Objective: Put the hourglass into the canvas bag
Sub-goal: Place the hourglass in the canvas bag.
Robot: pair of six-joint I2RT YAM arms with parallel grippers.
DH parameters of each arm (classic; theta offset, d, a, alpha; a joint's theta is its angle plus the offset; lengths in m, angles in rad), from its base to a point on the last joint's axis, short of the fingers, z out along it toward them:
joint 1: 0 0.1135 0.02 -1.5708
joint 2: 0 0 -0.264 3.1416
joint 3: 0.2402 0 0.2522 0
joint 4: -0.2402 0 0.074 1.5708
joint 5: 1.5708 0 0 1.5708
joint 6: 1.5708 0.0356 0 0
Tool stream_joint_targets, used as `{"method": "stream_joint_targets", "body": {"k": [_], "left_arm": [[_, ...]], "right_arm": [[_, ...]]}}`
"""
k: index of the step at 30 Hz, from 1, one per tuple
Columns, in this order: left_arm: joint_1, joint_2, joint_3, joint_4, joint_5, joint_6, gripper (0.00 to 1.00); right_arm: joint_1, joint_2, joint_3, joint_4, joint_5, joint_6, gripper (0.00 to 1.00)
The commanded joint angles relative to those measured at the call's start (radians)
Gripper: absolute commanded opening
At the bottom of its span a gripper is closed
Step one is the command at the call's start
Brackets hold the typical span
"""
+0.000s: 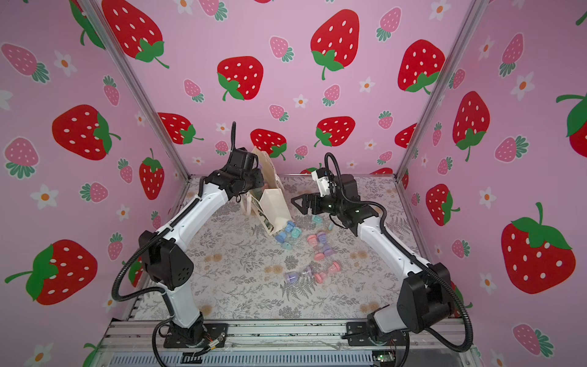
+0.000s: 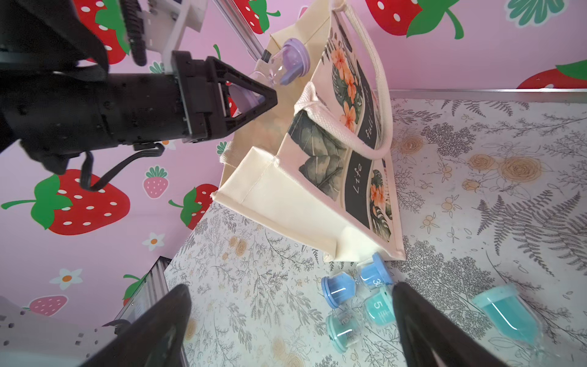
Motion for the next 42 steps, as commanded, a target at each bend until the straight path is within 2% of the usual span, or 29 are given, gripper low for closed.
{"method": "stream_joint_targets", "body": {"k": [1, 7, 12, 25, 35, 42], "left_arm": [[0.015, 0.067, 0.112, -0.068, 0.023, 0.006, 0.34], [0.022, 0.172, 0.175, -0.120, 0.030, 0.010, 0.34], [0.022, 0.216, 0.179, -0.152, 0.018, 0.003, 0.39], [0.020, 0.198, 0.202, -0.184, 0.014, 0.006, 0.57], [-0.015, 0.045, 0.178, -0.190, 0.005, 0.052, 0.63], [-0.060, -0.139, 0.037, -0.118, 0.018, 0.096, 0.65]], "right_arm": [[0.006, 0.013, 0.036, 0.029, -0.009, -0.001, 0.99], [0.006, 0.036, 0.039, 0.042, -0.010, 0.003, 0.99], [0.006, 0.055, 0.047, 0.049, -0.016, 0.013, 0.99], [0.006, 0.031, 0.039, 0.034, -0.001, 0.010, 0.99], [0.001, -0.055, 0.002, -0.022, 0.043, -0.011, 0.99], [-0.008, -0.130, -0.055, -0.087, 0.117, -0.010, 0.99]]}}
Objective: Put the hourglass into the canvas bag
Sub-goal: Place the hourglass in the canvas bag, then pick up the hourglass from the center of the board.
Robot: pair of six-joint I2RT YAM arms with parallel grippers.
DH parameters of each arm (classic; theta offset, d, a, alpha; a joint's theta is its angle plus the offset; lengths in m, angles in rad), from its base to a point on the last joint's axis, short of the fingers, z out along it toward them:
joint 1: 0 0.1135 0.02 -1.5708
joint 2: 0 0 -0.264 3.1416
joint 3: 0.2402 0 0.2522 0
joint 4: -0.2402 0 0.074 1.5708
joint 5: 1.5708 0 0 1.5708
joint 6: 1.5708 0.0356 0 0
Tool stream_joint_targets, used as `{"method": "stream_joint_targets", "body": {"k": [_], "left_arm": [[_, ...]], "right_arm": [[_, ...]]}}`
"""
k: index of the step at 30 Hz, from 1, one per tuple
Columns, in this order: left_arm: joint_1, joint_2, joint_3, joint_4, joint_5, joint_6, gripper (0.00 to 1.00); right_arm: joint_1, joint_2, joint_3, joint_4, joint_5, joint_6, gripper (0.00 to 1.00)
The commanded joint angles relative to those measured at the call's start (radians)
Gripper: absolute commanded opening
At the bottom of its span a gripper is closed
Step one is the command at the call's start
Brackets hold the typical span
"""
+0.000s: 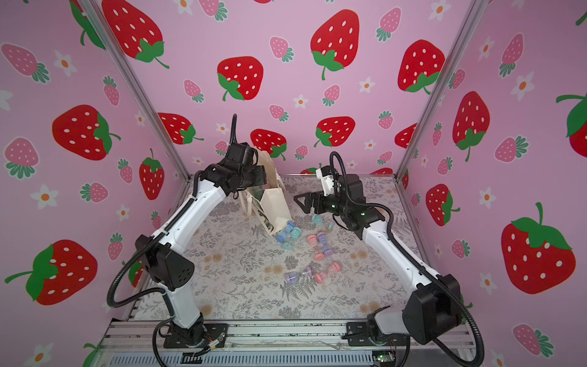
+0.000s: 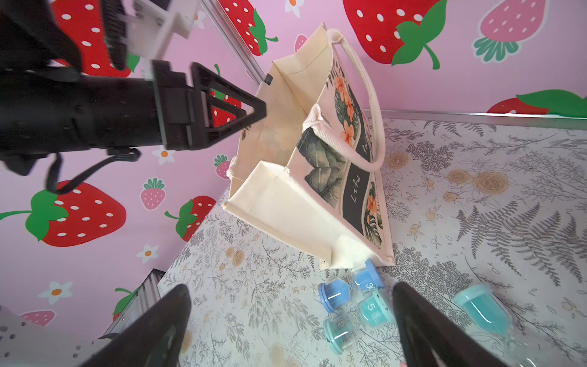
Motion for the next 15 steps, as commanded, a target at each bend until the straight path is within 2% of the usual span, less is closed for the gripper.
{"method": "stream_joint_targets", "body": {"k": [1, 7, 15], "left_arm": [[-0.021, -0.085, -0.077, 0.037, 0.001, 0.043, 0.66], [-0.088, -0.279, -0.315, 0.137, 0.020, 0.110, 0.66], [-0.232, -0.491, -0.687, 0.266, 0.063, 0.205, 0.66]], "right_arm": [[-0.010, -0.042, -0.037, -0.068, 0.058, -0.013, 0.99], [-0.014, -0.123, -0.102, -0.139, 0.094, -0.033, 0.99], [-0.016, -0.196, -0.207, -0.215, 0.089, -0.044, 0.99]]}}
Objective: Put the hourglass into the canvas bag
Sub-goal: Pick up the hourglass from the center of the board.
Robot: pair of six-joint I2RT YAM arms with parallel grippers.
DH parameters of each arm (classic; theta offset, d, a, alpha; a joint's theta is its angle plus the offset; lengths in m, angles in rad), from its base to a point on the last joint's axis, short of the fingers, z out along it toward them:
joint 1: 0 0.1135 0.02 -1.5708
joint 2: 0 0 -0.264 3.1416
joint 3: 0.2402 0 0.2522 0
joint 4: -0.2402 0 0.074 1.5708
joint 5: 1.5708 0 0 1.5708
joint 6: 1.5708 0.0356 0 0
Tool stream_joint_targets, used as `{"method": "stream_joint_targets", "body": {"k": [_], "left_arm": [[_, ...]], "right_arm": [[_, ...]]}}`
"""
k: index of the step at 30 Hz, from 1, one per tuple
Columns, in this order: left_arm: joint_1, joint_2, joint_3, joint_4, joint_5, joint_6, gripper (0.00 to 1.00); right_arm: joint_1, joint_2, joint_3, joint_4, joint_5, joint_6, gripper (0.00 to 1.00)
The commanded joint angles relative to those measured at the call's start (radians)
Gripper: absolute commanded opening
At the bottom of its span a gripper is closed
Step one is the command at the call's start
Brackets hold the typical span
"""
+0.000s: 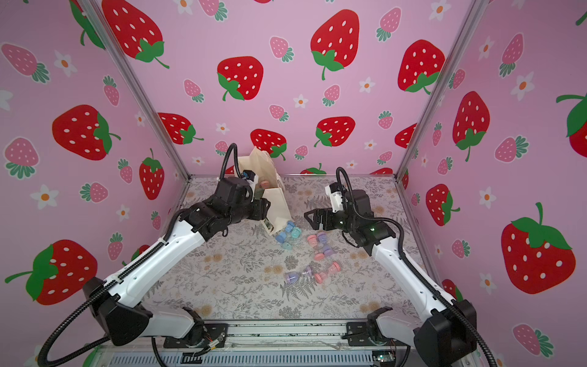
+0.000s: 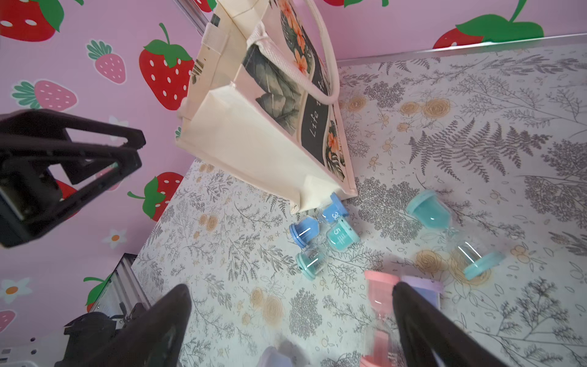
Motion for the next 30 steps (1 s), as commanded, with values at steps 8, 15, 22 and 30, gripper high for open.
{"method": "stream_joint_targets", "body": {"k": [8, 15, 22, 30], "left_arm": [[-0.126, -0.003, -0.237, 0.143, 0.017, -0.008, 0.66], [-0.193, 0.150, -0.249, 0.210, -0.013, -0.081, 0.66], [-0.214, 0.335, -0.179, 0.200, -0.068, -0.154, 0.66], [-0.213, 0.457, -0.122, 0.209, -0.100, -0.201, 0.66]], "right_arm": [[-0.004, -0.021, -0.158, -0.008, -0.021, -0.019, 0.99], [-0.004, -0.012, -0.233, 0.038, -0.005, -0.003, 0.99], [-0.004, -0.005, -0.285, 0.082, 0.017, 0.008, 0.99], [-0.005, 0.007, -0.296, 0.101, 0.019, 0.009, 0.99]]}}
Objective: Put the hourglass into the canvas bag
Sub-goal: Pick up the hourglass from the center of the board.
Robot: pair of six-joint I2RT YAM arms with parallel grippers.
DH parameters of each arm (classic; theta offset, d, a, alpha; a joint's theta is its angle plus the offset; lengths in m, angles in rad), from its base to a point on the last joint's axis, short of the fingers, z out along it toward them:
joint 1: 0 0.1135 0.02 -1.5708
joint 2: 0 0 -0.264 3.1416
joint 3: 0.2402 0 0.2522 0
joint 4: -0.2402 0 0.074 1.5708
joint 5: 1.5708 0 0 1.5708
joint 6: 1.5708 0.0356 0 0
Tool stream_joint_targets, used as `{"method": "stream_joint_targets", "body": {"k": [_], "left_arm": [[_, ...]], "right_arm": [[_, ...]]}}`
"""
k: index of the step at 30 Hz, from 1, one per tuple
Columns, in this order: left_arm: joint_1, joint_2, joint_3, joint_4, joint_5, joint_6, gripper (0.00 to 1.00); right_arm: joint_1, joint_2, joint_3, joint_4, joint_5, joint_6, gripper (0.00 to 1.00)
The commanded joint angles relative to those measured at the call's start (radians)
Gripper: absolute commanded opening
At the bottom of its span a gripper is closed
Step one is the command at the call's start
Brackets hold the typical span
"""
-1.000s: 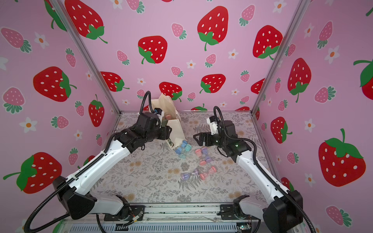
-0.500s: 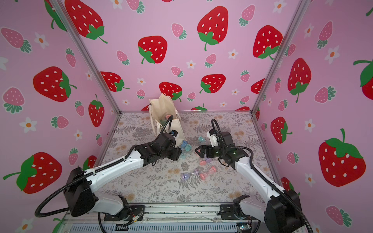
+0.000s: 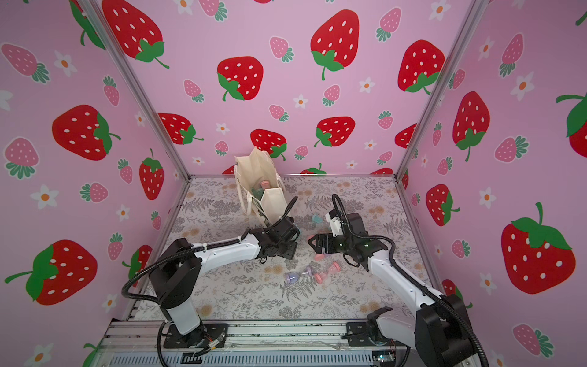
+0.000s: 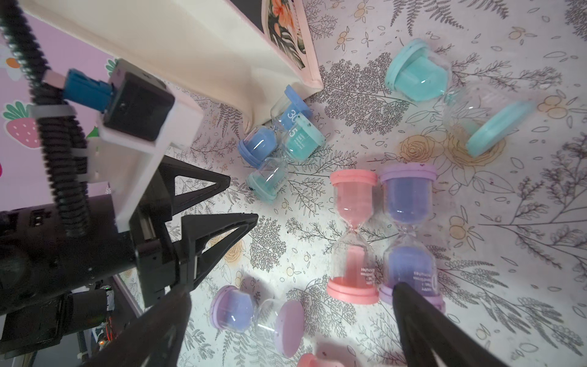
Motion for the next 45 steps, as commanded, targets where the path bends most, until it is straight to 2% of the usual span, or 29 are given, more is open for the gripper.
{"method": "stream_joint_targets", "body": {"k": [1, 15, 32, 45], "left_arm": [[0.000, 0.035, 0.067, 0.010, -0.040, -0.035, 0.66], [0.026, 0.134, 0.132, 0.003, -0.060, -0.067, 0.63], [0.027, 0.217, 0.154, -0.003, -0.023, -0.079, 0.57], [0.027, 0.226, 0.157, -0.001, -0.004, -0.079, 0.47]], "right_arm": [[-0.006, 0.006, -0.006, 0.028, 0.007, 0.006, 0.99], [-0.011, 0.010, -0.007, 0.039, 0.004, 0.008, 0.99], [-0.022, 0.020, -0.007, 0.045, -0.009, 0.004, 0.99], [-0.028, 0.023, -0.011, 0.048, -0.012, 0.006, 0.99]]}}
